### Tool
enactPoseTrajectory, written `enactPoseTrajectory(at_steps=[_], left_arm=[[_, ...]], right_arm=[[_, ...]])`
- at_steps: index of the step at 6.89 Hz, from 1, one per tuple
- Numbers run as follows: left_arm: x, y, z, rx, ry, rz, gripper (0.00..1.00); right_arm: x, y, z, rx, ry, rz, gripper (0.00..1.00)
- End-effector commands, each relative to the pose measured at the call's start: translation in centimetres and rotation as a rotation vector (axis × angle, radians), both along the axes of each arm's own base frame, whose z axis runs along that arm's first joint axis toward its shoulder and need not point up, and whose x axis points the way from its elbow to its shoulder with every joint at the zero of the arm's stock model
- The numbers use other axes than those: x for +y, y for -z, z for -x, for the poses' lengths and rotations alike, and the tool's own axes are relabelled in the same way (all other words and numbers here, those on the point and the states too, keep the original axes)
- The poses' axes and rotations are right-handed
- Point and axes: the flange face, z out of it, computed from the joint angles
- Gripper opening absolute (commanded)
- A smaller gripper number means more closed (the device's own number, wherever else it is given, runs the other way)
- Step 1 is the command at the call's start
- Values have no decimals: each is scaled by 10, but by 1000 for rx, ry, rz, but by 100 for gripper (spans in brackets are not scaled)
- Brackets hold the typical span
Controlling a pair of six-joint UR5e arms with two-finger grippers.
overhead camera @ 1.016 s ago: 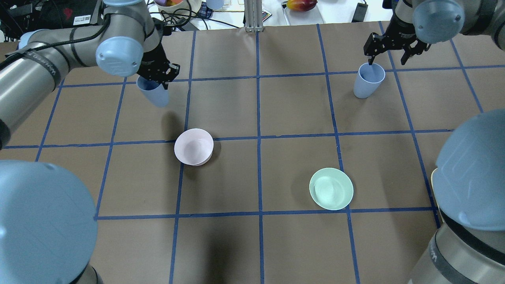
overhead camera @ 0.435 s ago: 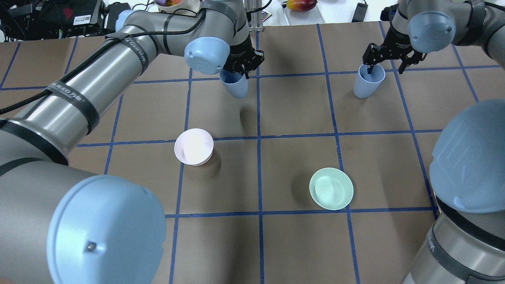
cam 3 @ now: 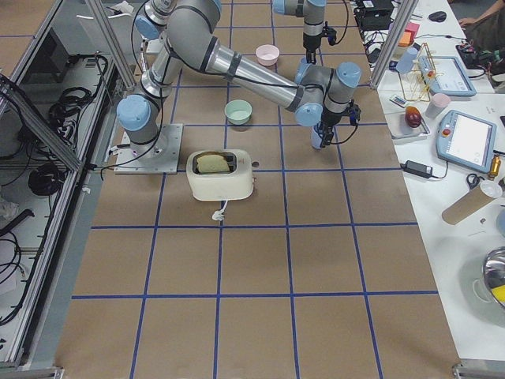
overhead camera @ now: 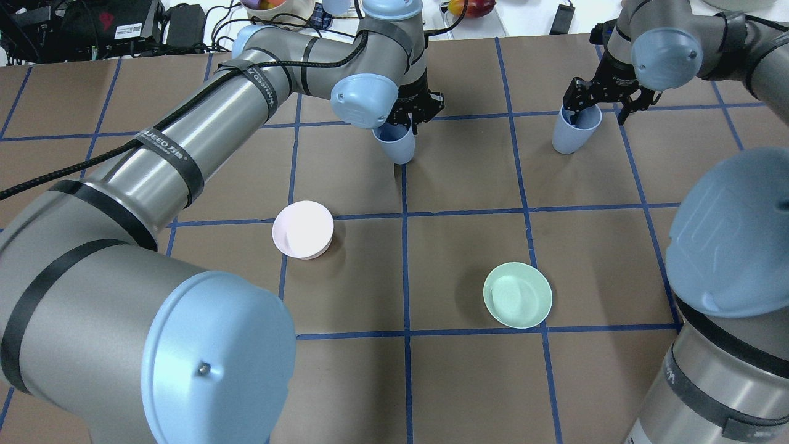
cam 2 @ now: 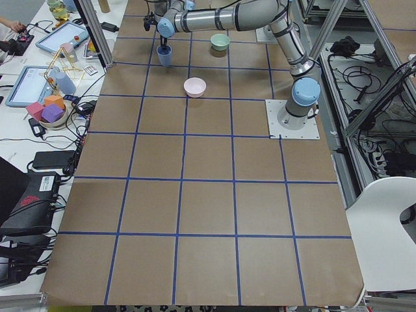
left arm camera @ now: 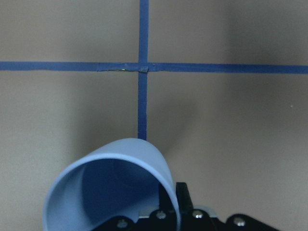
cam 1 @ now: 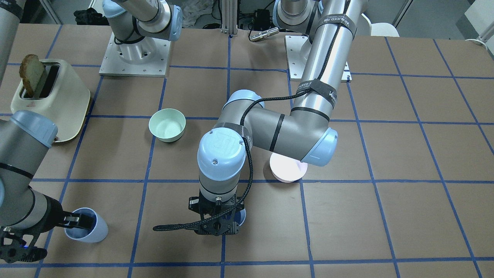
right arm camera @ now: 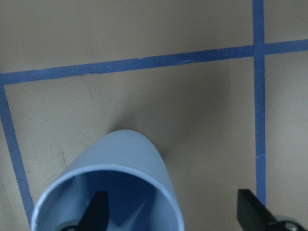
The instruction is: Stack blue cups with both arms
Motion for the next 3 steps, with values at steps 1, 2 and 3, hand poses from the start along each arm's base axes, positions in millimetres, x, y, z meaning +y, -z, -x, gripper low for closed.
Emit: enactPoseTrajectory(at_steps=[1, 2, 3], left_arm=[[-3, -22, -6, 4, -24, 25, 100], [-13, -72, -51, -3, -79, 7, 100], [-1, -132, -83, -24, -102, -56, 100]], right_arm=[[-1, 5, 1, -4, -2, -5, 11], [0, 4, 1, -4, 0, -11, 0], [0, -3, 1, -3, 2, -5, 0]])
